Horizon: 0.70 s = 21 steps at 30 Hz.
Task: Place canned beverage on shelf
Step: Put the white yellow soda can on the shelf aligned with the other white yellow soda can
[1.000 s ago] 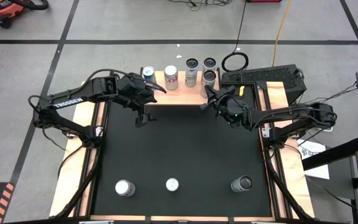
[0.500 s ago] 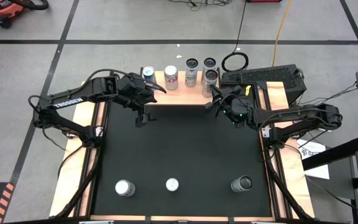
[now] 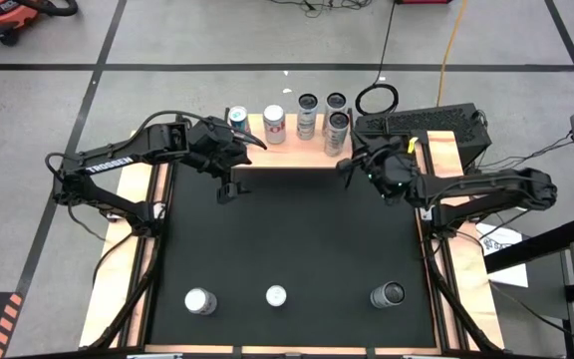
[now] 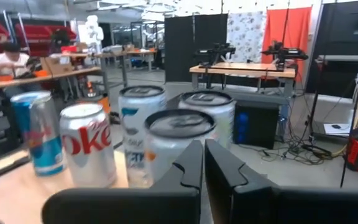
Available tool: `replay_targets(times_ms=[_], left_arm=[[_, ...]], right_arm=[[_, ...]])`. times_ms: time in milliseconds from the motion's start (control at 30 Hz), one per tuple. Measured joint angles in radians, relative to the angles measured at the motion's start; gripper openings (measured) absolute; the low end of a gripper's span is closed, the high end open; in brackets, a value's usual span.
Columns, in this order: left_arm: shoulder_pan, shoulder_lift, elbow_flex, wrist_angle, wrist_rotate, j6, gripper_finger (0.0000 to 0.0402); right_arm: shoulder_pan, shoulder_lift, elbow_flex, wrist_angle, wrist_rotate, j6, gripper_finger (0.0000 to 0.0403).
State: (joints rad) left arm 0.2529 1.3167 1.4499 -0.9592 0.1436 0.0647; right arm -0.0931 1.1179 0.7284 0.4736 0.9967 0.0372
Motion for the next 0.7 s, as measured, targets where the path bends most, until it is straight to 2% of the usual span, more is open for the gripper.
replay_targets(times_ms=[200, 367, 567, 700], left_arm=[[0.0, 0.0, 0.0, 0.0, 0.0, -0.003, 0.0393], [0.0, 0.0, 0.0, 0.0, 0.0, -0.003, 0.0393], [0.0, 0.0, 0.0, 0.0, 0.0, -0.002, 0.0393], [0.0, 0.0, 0.0, 0.0, 0.0, -0.002, 0.0393]], right_arm=[[-0.05, -0.014, 0.0, -0.001, -0.009, 0.021, 0.0], [-0.122, -0.014, 0.0, -0.01, -0.131, 0.089, 0.0], [-0.154, -0.014, 0.0, -0.017, -0.191, 0.121, 0.0], [-0.164, -0.014, 0.0, -0.049, -0.194, 0.156, 0.0]])
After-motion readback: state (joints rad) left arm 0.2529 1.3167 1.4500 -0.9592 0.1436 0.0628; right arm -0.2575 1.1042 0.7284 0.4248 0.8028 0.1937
